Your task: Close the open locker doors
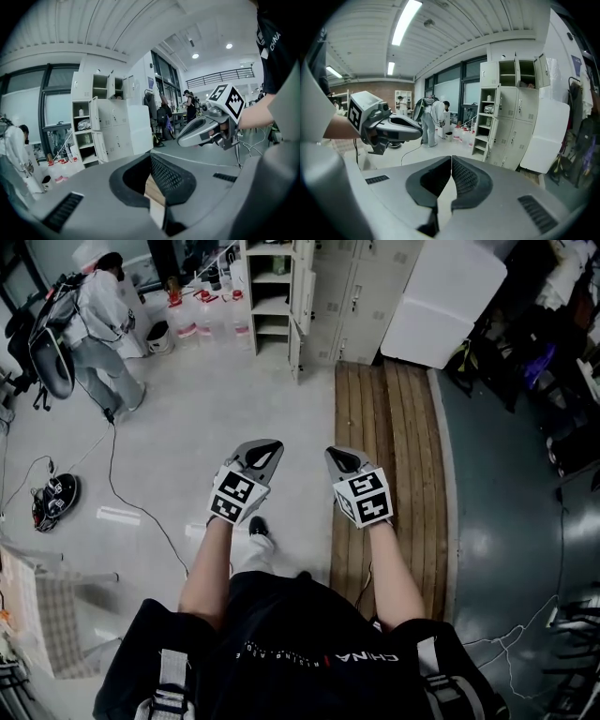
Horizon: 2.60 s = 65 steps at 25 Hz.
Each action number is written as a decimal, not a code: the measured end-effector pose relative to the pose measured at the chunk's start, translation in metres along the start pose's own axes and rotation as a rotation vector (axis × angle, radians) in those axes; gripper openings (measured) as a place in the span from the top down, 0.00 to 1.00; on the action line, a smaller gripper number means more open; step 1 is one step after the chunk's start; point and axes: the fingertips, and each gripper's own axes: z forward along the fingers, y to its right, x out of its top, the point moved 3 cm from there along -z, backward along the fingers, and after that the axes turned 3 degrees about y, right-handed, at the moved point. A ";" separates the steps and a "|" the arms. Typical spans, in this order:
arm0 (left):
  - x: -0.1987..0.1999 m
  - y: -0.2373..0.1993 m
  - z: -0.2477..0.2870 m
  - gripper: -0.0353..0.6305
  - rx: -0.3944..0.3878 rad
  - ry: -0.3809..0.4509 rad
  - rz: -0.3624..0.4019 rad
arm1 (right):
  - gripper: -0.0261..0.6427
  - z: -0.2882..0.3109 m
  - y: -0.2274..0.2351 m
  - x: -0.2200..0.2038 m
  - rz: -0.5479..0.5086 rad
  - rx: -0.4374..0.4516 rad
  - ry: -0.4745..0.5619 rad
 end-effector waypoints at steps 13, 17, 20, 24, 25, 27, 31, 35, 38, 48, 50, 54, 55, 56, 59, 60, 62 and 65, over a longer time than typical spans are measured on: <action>-0.019 -0.163 0.049 0.92 -0.056 -0.008 -0.022 | 0.92 0.151 0.030 0.066 0.029 -0.042 -0.028; -0.027 -0.209 0.050 0.92 -0.077 -0.017 -0.016 | 0.92 0.190 0.031 0.084 0.051 -0.073 -0.036; -0.034 -0.240 0.050 0.92 -0.080 -0.020 -0.015 | 0.92 0.214 0.032 0.093 0.067 -0.099 -0.039; -0.041 -0.266 0.055 0.92 -0.079 -0.019 -0.033 | 0.92 0.237 0.031 0.098 0.079 -0.107 -0.048; -0.042 -0.271 0.058 0.92 -0.082 -0.018 -0.038 | 0.92 0.243 0.032 0.101 0.075 -0.104 -0.053; -0.043 -0.277 0.063 0.92 -0.094 -0.016 -0.042 | 0.92 0.255 0.034 0.105 0.069 -0.098 -0.059; -0.048 -0.283 0.075 0.92 -0.109 -0.020 -0.043 | 0.92 0.274 0.047 0.107 0.043 -0.083 -0.073; -0.054 -0.299 0.097 0.92 -0.095 -0.035 -0.050 | 0.92 0.297 0.065 0.110 0.046 -0.072 -0.064; -0.054 -0.314 0.118 0.92 -0.084 -0.043 -0.044 | 0.92 0.319 0.082 0.115 0.045 -0.052 -0.052; -0.021 -0.389 0.215 0.92 -0.016 -0.053 -0.028 | 0.92 0.394 0.184 0.151 0.040 -0.003 -0.027; -0.013 -0.397 0.237 0.92 -0.012 -0.050 -0.031 | 0.92 0.407 0.202 0.157 0.035 0.013 -0.027; -0.004 -0.413 0.276 0.92 -0.009 -0.056 -0.038 | 0.92 0.430 0.234 0.169 0.025 0.045 -0.022; -0.003 -0.416 0.284 0.92 -0.006 -0.062 -0.040 | 0.92 0.435 0.241 0.171 0.025 0.051 -0.021; -0.002 -0.419 0.293 0.92 -0.003 -0.068 -0.044 | 0.92 0.439 0.249 0.172 0.028 0.055 -0.021; 0.001 -0.425 0.316 0.92 0.011 -0.080 -0.056 | 0.92 0.447 0.270 0.172 0.044 0.066 -0.020; 0.002 -0.425 0.323 0.92 0.011 -0.081 -0.059 | 0.92 0.451 0.278 0.172 0.048 0.069 -0.019; 0.003 -0.425 0.337 0.92 0.005 -0.087 -0.062 | 0.92 0.459 0.292 0.171 0.059 0.071 -0.018; -0.001 -0.431 0.348 0.92 0.003 -0.103 -0.065 | 0.92 0.472 0.301 0.168 0.091 0.069 -0.023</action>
